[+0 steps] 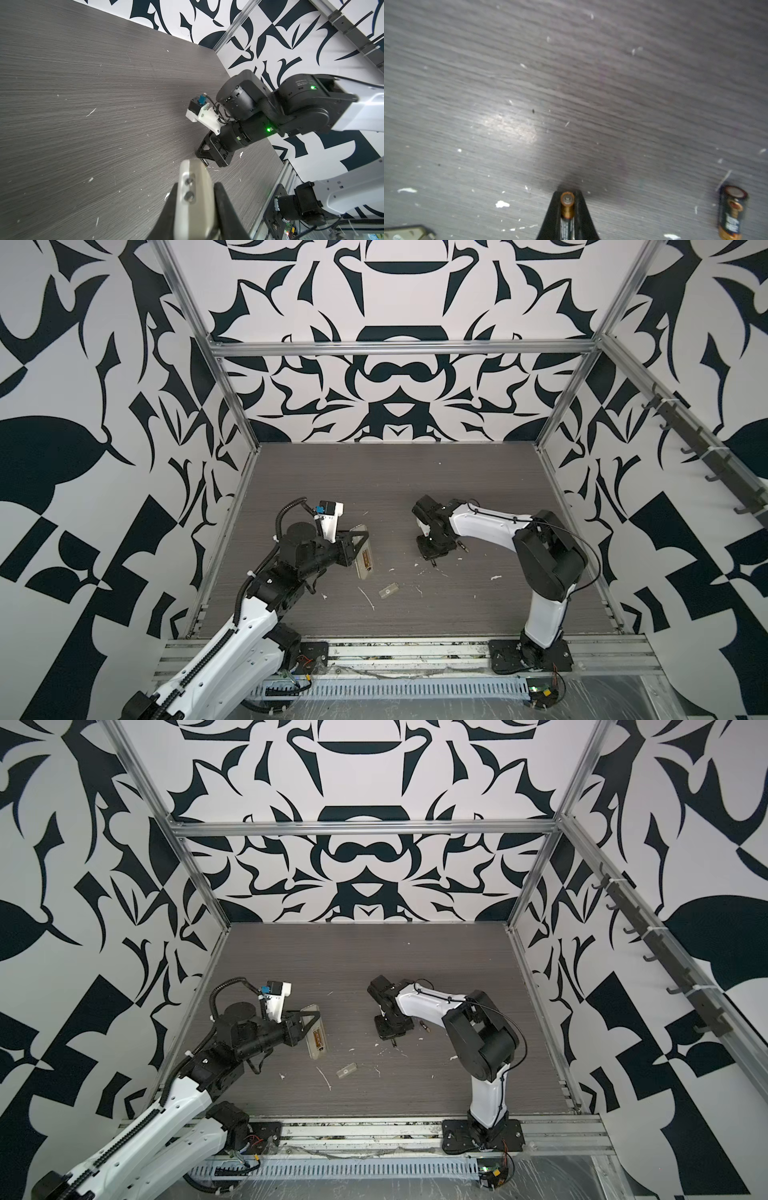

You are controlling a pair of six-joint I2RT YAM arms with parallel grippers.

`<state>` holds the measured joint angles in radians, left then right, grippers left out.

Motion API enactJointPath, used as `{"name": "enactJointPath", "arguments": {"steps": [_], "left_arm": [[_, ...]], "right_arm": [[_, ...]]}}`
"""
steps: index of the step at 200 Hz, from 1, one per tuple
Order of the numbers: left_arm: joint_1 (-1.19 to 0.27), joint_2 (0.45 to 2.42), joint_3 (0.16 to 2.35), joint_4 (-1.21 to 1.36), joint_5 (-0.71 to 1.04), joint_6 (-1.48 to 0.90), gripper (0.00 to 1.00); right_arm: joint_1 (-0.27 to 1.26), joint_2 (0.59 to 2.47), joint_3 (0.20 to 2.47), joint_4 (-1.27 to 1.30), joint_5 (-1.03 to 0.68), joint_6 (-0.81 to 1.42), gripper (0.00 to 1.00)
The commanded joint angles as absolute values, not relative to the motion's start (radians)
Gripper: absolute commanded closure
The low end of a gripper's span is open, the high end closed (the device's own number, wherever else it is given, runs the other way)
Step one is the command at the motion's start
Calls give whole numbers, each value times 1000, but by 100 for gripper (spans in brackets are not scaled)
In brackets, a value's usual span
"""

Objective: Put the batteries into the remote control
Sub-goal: 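Carry the battery with the right gripper toward the remote in the left gripper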

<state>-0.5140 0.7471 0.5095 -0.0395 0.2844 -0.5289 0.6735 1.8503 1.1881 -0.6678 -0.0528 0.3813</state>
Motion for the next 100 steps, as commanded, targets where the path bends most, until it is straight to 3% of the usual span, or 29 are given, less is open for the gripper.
{"name": "enactJointPath", "arguments": {"steps": [1,100], "left_arm": [[-516,763,527,-3,281,-541,98],[-517,773,546,-20,285,-524,99]], "right_arm": [[670,1789,1167,-620,-75,369,100],[670,1692,1138,-567,-63,370,100]]}}
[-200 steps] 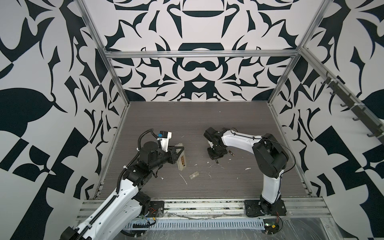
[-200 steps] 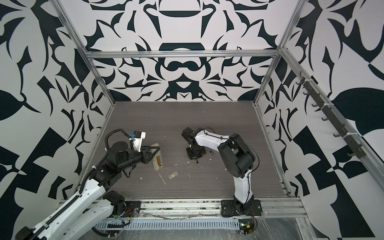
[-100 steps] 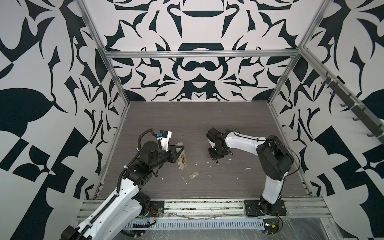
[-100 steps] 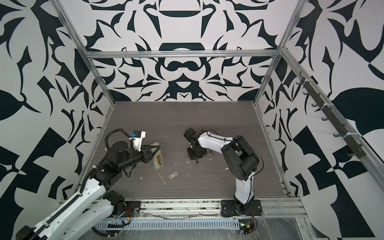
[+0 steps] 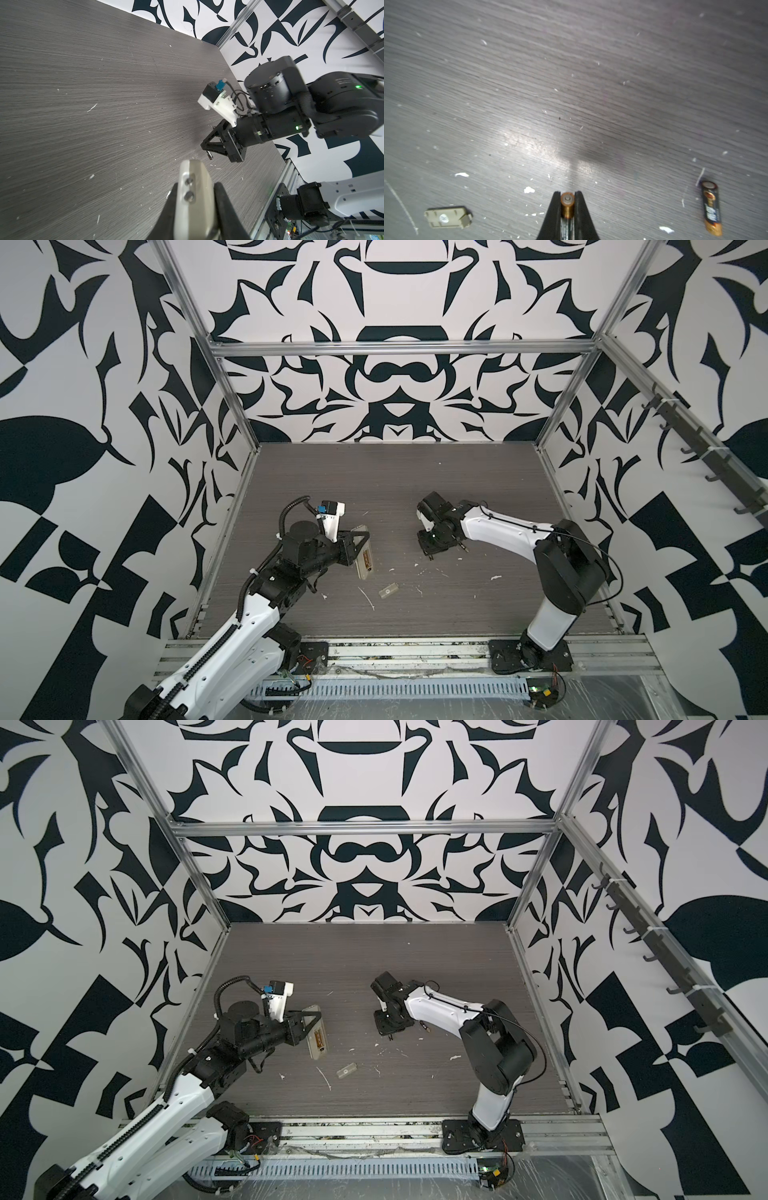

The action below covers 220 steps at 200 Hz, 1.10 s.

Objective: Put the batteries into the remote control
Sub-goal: 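Carry the battery with the right gripper toward the remote in the left gripper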

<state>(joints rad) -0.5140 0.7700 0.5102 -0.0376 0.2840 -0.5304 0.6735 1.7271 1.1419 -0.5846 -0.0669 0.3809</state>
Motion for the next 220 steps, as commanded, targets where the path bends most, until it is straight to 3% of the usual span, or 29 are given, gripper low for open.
{"name": "enactJointPath", "arguments": {"steps": [1,220], "left_arm": [[-516,772,545,-20,285,-524,98],[-516,735,568,-34,244,-582,100]], "right_arm": [[670,1691,1137,-566,-64,370,100],[672,1496,1125,-351,-228,397,100]]}}
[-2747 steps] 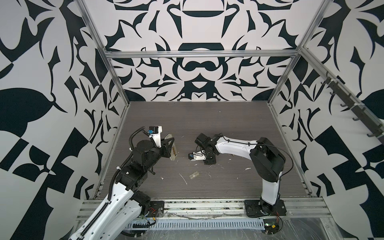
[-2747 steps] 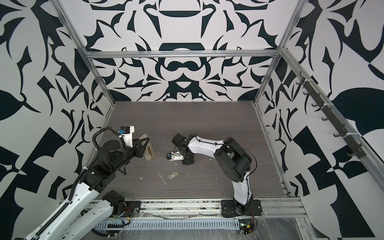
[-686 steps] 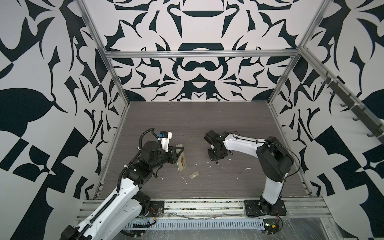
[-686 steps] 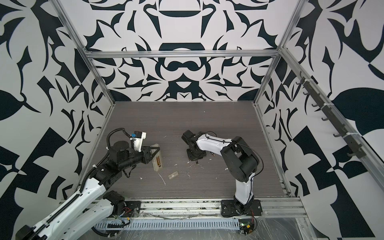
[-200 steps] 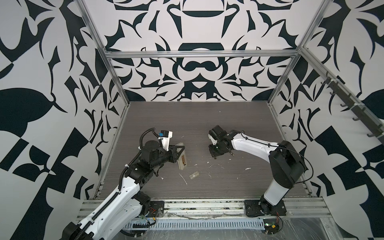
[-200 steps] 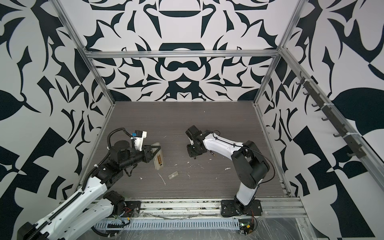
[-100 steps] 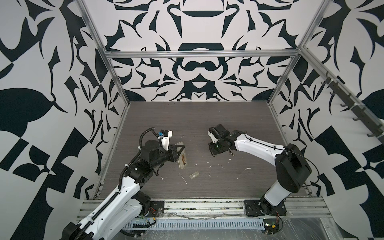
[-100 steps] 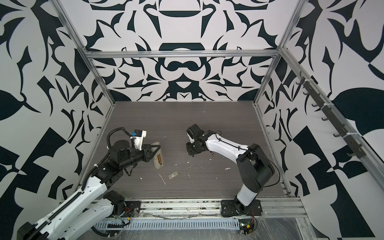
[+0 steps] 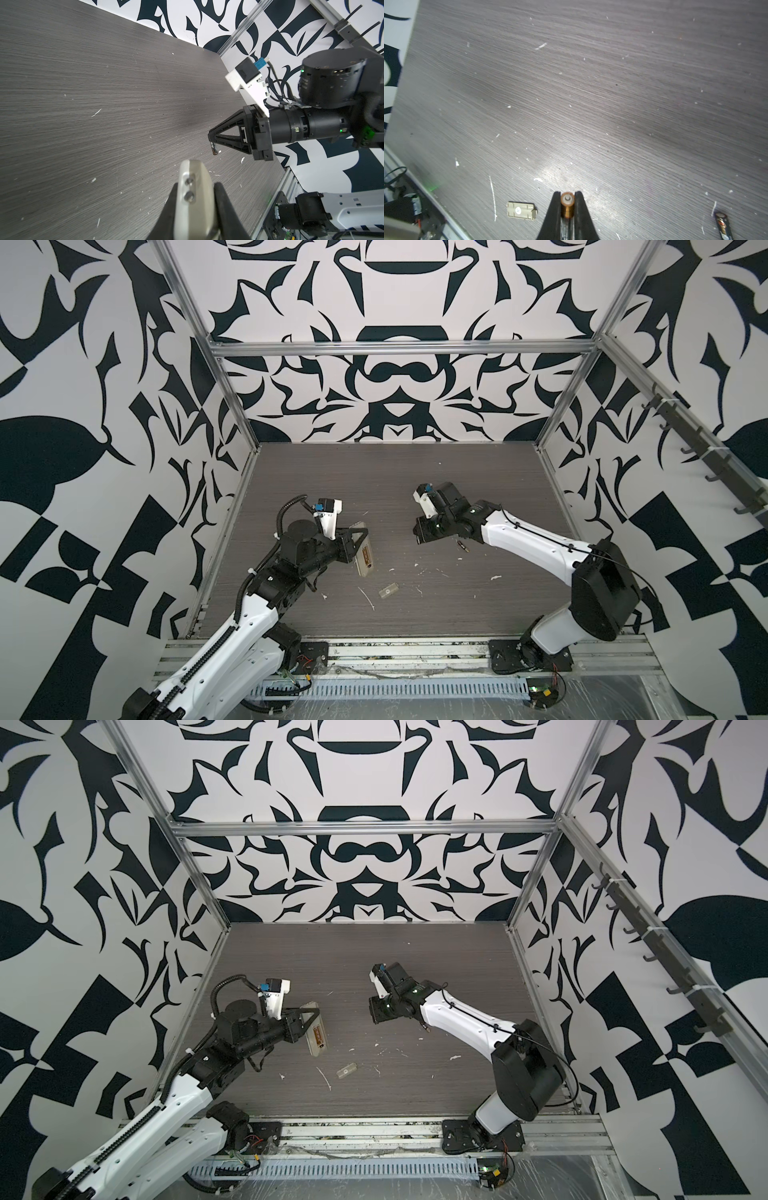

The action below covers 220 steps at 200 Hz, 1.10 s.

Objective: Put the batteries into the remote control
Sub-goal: 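Carry the battery with the right gripper toward the remote in the left gripper, then lower the battery into the remote's open compartment with the right gripper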

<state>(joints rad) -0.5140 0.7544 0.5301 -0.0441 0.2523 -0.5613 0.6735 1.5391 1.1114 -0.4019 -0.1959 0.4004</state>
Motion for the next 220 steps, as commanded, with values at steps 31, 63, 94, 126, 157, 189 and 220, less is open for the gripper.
{"name": "enactJointPath", "arguments": {"steps": [31,63,94,126,157,189,220], "left_arm": [[-516,728,575,-46,242,-587,100],[-515,720,578,-40,240,-595,100],[-516,716,572,-25,232,-603,100],[-515,714,576,-18,231,-613,100],[-516,709,575,-5,229,-622,100],[-516,707,578,-3,229,-629,100],[-516,700,594,-20,211,-645,100]], "right_arm": [[672,1483,1126,-315,-262,406,100],[672,1466,1121,-254,-301,403,100],[673,1446,1116,-190,-361,396,100],[672,1427,1101,-111,-441,394,100],[672,1412,1080,-36,-524,391,100],[676,1380,1058,27,-581,387,100],[687,1344,1032,98,-629,384,100]]}}
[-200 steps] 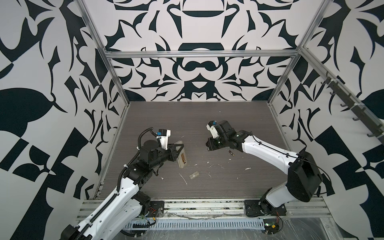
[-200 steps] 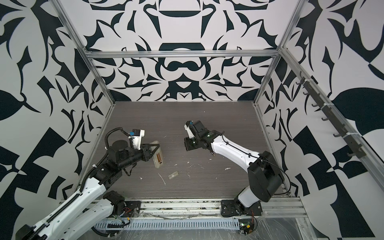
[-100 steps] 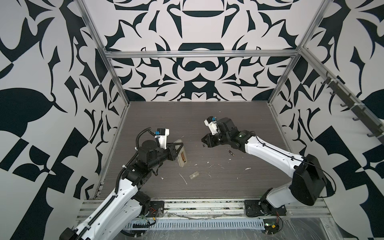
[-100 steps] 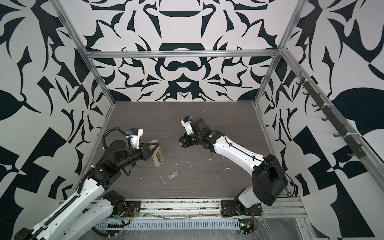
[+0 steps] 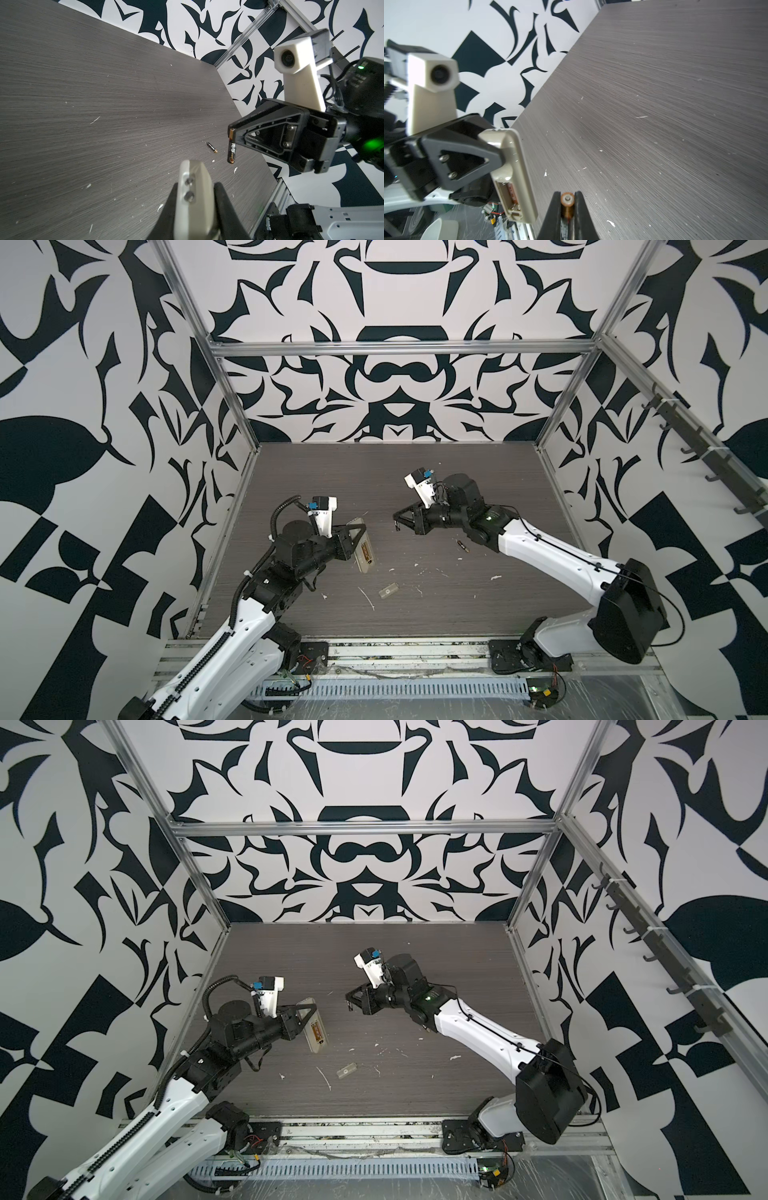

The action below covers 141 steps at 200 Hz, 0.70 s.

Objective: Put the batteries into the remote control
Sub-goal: 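Lower the battery into the remote's open compartment with the right gripper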

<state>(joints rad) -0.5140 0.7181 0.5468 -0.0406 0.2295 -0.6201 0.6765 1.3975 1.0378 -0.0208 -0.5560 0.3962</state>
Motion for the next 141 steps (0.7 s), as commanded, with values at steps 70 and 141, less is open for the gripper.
{"name": "enactJointPath", "arguments": {"steps": [70,141], "left_arm": [[-515,687,604,-5,211,-689,100],[-516,702,638,-39,196,-726,100]], "right_arm": [[743,1346,1044,165,-642,381,100],[810,1350,1065,141,-593,328,100]]}}
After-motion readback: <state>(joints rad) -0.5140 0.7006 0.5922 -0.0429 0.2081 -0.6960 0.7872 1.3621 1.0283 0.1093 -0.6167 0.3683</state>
